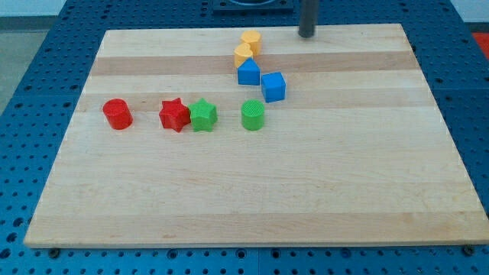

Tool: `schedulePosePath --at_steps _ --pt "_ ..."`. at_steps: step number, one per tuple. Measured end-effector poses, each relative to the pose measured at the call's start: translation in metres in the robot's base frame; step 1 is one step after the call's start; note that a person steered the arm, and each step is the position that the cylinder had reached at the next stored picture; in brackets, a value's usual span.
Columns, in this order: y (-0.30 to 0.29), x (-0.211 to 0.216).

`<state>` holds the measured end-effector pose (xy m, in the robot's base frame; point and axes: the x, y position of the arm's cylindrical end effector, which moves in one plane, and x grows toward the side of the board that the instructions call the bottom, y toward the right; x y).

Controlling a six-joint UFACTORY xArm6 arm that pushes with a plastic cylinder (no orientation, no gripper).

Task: Slightly push the blue blocks towards the left

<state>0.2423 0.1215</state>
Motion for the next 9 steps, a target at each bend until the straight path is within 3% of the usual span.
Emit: schedulePosePath --at_steps 1,2,3,5,9 --pt "0.007 0.072" --pt "0.007 0.099" --pt "-0.001 0.099" --pt "-0.078 0.11" --pt "-0.084 0.11"
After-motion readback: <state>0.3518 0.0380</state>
